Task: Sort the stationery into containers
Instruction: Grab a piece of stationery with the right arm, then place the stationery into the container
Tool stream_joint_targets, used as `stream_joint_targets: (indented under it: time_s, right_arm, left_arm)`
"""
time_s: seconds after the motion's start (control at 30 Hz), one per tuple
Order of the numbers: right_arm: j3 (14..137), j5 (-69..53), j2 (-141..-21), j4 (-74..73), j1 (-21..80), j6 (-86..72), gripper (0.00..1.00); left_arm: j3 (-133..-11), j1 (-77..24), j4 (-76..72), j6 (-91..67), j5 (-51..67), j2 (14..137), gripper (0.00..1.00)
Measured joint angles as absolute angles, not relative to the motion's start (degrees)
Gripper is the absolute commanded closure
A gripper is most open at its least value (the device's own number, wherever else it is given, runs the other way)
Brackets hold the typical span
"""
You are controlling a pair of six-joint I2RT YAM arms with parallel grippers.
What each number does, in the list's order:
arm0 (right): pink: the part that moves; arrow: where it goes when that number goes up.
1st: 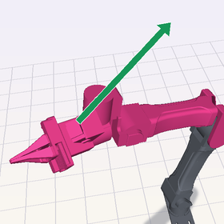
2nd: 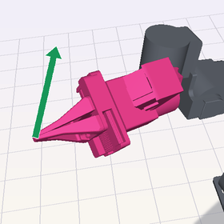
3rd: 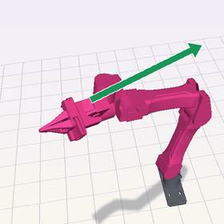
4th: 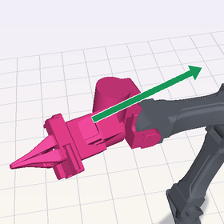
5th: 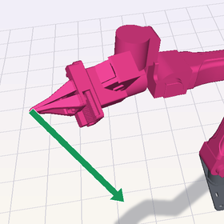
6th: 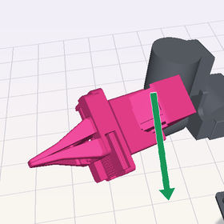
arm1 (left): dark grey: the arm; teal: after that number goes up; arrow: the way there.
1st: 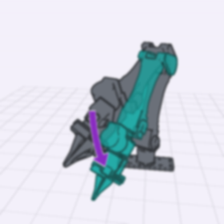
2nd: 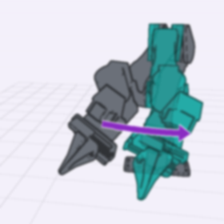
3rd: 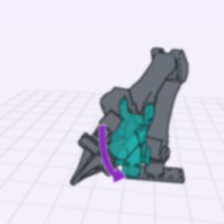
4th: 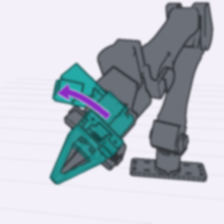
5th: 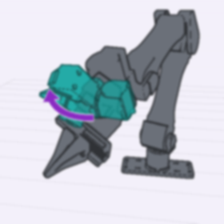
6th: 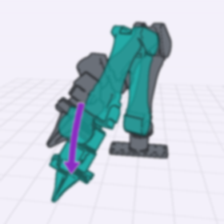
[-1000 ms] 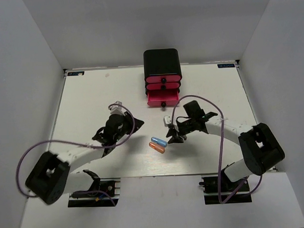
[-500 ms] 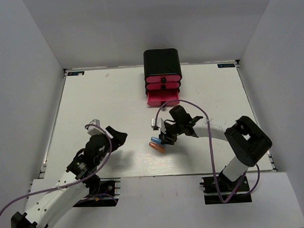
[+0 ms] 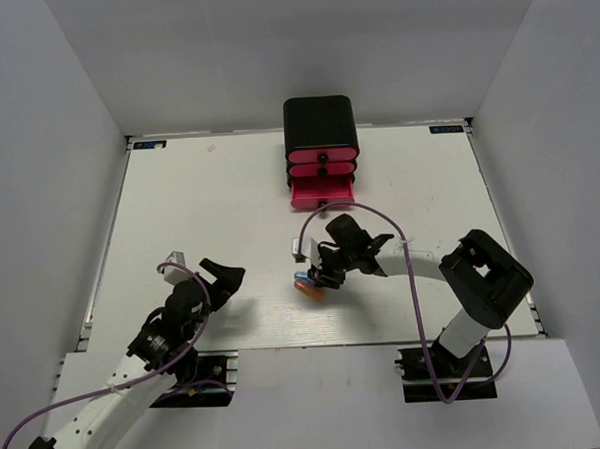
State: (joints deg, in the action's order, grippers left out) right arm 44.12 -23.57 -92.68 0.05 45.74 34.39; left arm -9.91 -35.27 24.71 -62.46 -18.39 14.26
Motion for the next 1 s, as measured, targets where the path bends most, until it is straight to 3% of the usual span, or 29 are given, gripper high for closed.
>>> stream_joint_targets:
  time_s: [0.17,0.27,0.6,1.0]
  right_arm:
    - [44.58,-22.74,-93.14,-0.05,45.82,33.52,0.79]
    - [45.65,-22.61,-93.93,-0.49,45.82,33.45,0.87]
    - [52.66,-20.95,-91.74,-3.42,42.78,34.37,0.92]
    - [64.23,-18.13,-93.78,1.41,30.41,49.01,0.92]
  left_arm:
    - [-9.72,-35.27,23.64,-61.23,-18.57,14.72,0.00]
    - [-10.52,-35.27,20.71,-57.82,-17.37,20.53,0.03]
    - [-22.63,-35.27,8.82,-40.95,-5.96,49.36,0.11]
    - [-25.06,-35.55,3.64,-39.09,0.51,56.93,0.14]
